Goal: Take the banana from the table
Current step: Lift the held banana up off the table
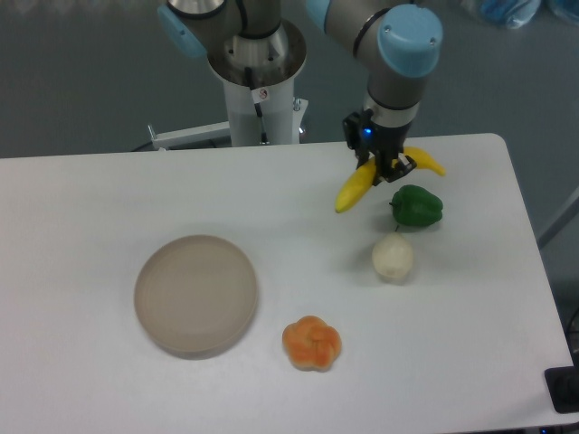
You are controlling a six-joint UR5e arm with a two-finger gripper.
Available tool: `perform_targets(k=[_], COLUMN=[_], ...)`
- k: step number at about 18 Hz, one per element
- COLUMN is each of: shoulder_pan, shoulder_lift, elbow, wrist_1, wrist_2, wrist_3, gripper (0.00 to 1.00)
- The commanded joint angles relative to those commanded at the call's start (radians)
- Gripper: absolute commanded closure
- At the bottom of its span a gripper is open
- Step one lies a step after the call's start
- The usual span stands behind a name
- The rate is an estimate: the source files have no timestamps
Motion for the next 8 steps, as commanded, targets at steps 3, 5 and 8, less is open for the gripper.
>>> perform_targets(k=[3,5,8], shoulder_pan=[-0.006,-0.008,-0.008], shoulder_lift=[-0.028,-0.029,-0.029], elbow=[0.061,0.063,0.062], wrist_1=[-0.012,-0.012,-0.012], wrist_2=[0.000,-0.002,0.000], wrist_3=[0.009,0.009,0.009], gripper=[0.70,0.70,0.70])
